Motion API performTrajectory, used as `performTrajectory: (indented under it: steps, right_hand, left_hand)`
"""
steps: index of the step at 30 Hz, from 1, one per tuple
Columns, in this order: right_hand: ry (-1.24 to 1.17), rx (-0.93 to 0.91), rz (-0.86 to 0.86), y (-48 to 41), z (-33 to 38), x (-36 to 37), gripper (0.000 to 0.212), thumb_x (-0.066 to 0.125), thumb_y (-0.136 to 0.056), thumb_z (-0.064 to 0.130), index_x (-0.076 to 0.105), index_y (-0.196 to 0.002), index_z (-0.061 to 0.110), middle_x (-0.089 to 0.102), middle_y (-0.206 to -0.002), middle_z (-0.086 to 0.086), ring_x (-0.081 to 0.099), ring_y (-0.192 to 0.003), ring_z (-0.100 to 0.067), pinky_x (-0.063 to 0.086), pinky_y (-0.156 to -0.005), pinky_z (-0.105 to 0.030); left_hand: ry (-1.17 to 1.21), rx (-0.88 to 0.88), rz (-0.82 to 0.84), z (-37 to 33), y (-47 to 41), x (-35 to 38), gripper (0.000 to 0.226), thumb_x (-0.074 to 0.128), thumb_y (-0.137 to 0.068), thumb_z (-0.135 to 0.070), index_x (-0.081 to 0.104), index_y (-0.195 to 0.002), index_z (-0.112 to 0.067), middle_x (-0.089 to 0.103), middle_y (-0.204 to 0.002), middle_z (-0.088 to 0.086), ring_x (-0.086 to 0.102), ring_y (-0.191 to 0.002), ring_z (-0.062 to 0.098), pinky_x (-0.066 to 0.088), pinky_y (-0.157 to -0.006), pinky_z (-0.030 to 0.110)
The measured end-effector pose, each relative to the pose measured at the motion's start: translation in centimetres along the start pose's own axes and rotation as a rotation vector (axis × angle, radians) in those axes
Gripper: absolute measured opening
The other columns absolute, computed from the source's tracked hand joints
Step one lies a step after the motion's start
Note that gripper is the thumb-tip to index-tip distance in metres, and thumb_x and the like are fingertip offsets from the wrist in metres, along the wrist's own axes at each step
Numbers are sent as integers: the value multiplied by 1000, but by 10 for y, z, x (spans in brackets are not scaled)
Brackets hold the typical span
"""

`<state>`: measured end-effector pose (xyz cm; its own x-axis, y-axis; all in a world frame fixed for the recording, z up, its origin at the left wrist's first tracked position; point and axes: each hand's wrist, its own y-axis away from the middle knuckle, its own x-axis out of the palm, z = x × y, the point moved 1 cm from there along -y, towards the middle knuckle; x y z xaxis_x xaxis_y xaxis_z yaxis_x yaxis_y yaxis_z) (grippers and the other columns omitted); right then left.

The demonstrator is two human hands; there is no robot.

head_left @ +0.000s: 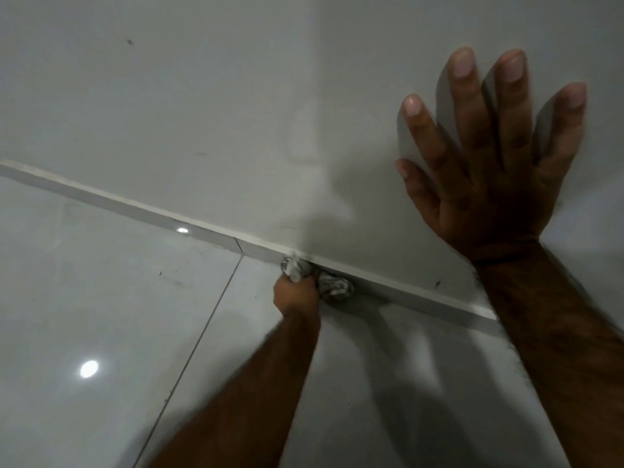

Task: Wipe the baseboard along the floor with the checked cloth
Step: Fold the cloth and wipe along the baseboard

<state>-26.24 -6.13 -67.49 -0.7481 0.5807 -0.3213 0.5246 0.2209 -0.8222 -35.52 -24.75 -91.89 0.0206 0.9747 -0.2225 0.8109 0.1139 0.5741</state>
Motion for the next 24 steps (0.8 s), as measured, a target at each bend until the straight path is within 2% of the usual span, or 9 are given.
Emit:
performTrajectory:
  steps: [4, 6, 8, 12, 14, 16, 18, 20, 24]
  right_hand:
    - [-4, 9, -13, -2, -2, -3, 67, 64, -99, 45, 49, -158, 17, 49, -158, -19, 42, -142, -41, 25, -114, -60]
    - [-5, 10, -10, -2, 1, -4, 66, 63, -99, 43, 49, -158, 17, 51, -157, -19, 43, -142, -42, 26, -114, -60]
    - [-8, 11, -15, -3, 3, -4, 67, 64, -98, 43, 48, -158, 18, 50, -157, -19, 42, -142, -42, 26, -115, -60]
    - [2, 24, -10, -2, 2, -5, 69, 64, -99, 43, 44, -160, 18, 47, -159, -17, 42, -143, -41, 22, -117, -61]
    - [0, 24, -4, -1, 1, -6, 70, 63, -99, 43, 43, -161, 18, 47, -160, -17, 41, -144, -41, 23, -115, -62]
    - [2, 24, -5, 1, 0, -6, 69, 63, -99, 42, 43, -161, 18, 47, -160, -17, 41, -144, -41, 24, -115, -63]
    - [4, 22, -23, 0, 0, -5, 68, 63, -98, 41, 46, -160, 18, 48, -159, -17, 42, -144, -41, 23, -117, -60]
    - [-10, 24, -42, 0, 2, -2, 67, 63, -97, 41, 49, -159, 18, 49, -159, -16, 43, -143, -41, 24, -118, -60]
    - [-44, 72, -40, 1, 2, -1, 65, 63, -98, 40, 49, -159, 21, 44, -162, -12, 38, -148, -37, 10, -128, -54]
  left_hand:
    - [331, -12, -128, -35, -66, -42, 37, 69, -90, 3, 65, -127, 7, 70, -126, 31, 71, -96, 33, 58, -90, 40]
    - [333, -29, -194, -43, -90, -57, 43, 69, -90, 4, 63, -133, 2, 70, -130, 25, 71, -112, 37, 56, -102, 45]
    - [281, -46, -196, -40, -89, -54, 44, 69, -91, 0, 62, -135, 1, 70, -131, 23, 68, -119, 40, 55, -105, 52]
    - [123, -115, -34, -8, -34, -18, 29, 73, -90, -8, 69, -116, 4, 75, -113, 22, 73, -100, 40, 62, -92, 52]
    - [53, -62, 68, 2, -14, -10, 17, 77, -87, -12, 70, -102, -11, 76, -105, 14, 72, -94, 33, 63, -90, 44]
    - [49, 66, 57, -1, -19, -18, 17, 76, -86, -10, 68, -97, -20, 77, -108, 16, 73, -98, 36, 61, -94, 46]
    - [182, 149, -80, -16, -41, -36, 20, 73, -87, -5, 70, -105, -14, 75, -116, 21, 72, -107, 40, 58, -98, 53]
    - [308, 153, -211, -33, -65, -49, 40, 72, -88, -4, 67, -127, -8, 73, -127, 18, 70, -116, 35, 55, -105, 52]
    - [353, 135, -175, -34, -40, -25, 56, 66, -92, 1, 54, -146, -10, 65, -141, 17, 66, -123, 31, 51, -111, 45]
